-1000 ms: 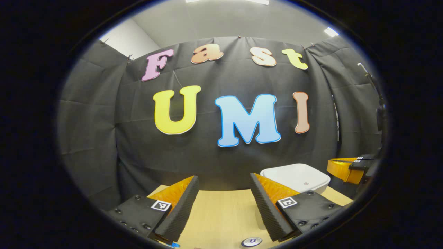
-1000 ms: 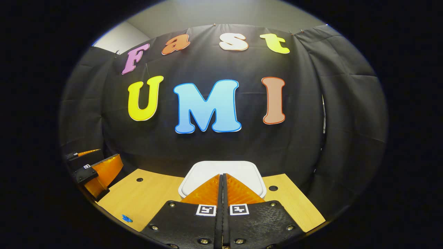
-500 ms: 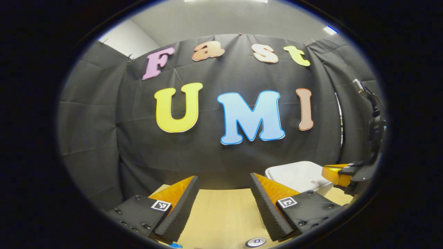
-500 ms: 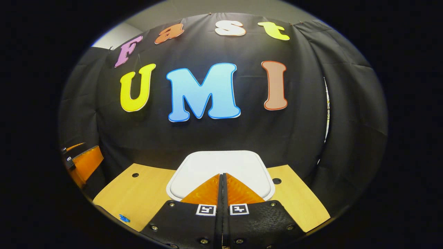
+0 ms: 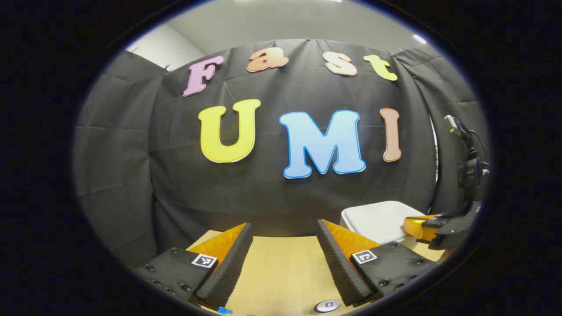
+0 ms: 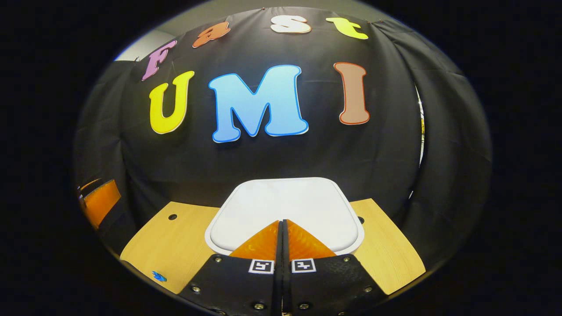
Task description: Press the lid of the desktop garbage bin to open it, pick up the crumpled paper on the desktop and throw it into the bin, then pick up the pop can on the desktop and drop it into the bin, and finally close the garbage bin lid.
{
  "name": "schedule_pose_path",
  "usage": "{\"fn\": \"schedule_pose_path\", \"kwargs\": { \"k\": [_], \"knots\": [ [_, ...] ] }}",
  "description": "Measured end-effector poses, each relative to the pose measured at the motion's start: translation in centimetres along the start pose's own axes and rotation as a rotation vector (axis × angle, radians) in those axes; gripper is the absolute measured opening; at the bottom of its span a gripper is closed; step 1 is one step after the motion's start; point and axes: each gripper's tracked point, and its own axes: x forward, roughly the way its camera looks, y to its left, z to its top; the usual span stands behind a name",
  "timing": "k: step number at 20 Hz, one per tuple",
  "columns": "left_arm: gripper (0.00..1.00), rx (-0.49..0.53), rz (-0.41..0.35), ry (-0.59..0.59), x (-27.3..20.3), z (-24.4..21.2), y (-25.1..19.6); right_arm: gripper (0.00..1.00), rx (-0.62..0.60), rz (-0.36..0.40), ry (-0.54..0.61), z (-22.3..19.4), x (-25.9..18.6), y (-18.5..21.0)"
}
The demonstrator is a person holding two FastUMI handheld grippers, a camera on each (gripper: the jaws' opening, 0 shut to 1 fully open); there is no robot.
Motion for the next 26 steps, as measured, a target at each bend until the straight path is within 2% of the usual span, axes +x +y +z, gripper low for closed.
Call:
{"fn": "schedule_pose_path", "kwargs": {
  "k": [3,6,7,10,11,12,17,21,22,23,24,26],
  "knots": [
    [0.91,-0.011,-0.003,0.009,0.0,-0.3,-0.2,0.01,0.016,0.009,0.015,-0.2,0.3,0.0],
    [1.0,-0.017,-0.006,0.011,-0.1,-0.5,-0.3,0.01,0.031,0.037,0.029,-0.5,0.4,0.0],
    [1.0,-0.017,-0.007,0.012,-0.2,-0.5,-0.4,0.01,0.027,0.039,0.027,-0.6,0.5,0.0],
    [0.91,-0.009,-0.016,0.011,-0.6,-0.5,-0.6,0.01,0.016,0.022,-0.009,0.5,0.1,0.0],
    [0.91,-0.003,-0.016,0.009,-0.8,-0.4,-0.7,0.01,0.019,0.02,0.0,0.4,0.2,0.0],
    [1.0,0.001,-0.016,0.007,-1.0,-0.3,-0.5,0.01,0.027,0.019,-0.002,0.3,0.0,0.0],
    [1.0,0.001,-0.017,0.013,-1.5,-0.4,-0.6,0.0,0.066,0.031,-0.073,3.1,-2.6,0.3],
    [1.0,0.017,-0.027,-0.001,-3.8,-0.9,-0.9,0.0,0.067,0.041,-0.117,4.6,-4.0,0.8],
    [0.91,0.018,-0.026,-0.004,-3.9,-0.7,-0.9,0.0,0.069,0.043,-0.123,4.8,-4.4,0.7],
    [0.91,0.018,-0.027,-0.004,-4.0,-0.7,-0.8,0.0,0.07,0.044,-0.125,4.8,-4.6,0.8],
    [1.0,0.018,-0.025,-0.003,-4.1,-0.8,-0.7,0.0,0.072,0.046,-0.125,4.8,-4.7,0.9],
    [0.98,0.009,-0.024,0.007,-4.5,-1.3,-0.4,0.0,0.07,0.05,-0.124,4.8,-5.0,1.0]
  ]
}}
